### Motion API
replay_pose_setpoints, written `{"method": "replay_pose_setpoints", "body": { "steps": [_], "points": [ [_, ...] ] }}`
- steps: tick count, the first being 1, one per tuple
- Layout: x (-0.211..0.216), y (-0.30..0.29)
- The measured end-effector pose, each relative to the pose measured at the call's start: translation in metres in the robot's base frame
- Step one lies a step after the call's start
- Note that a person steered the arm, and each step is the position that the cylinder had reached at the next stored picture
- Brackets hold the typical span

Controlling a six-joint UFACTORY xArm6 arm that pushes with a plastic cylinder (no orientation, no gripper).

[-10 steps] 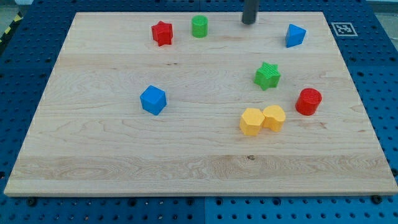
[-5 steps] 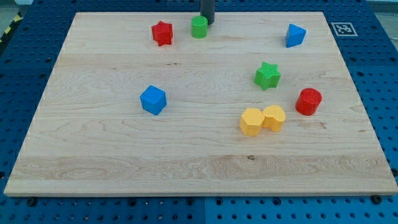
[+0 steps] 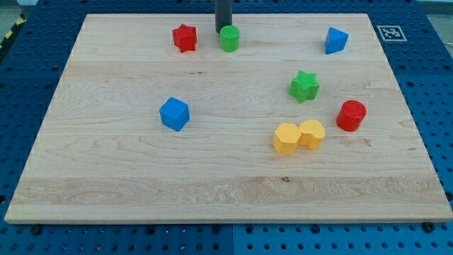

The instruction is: Keep green blocks in between red blocks

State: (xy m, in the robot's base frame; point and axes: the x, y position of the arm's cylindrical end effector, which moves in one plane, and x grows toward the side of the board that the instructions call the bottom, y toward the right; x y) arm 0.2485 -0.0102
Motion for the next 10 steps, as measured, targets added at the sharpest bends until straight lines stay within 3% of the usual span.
{"method": "replay_pose_setpoints", "body": {
  "steps": [6, 10],
  "points": [
    [0.091, 0.041],
    [0.108, 0.135]
  ]
}}
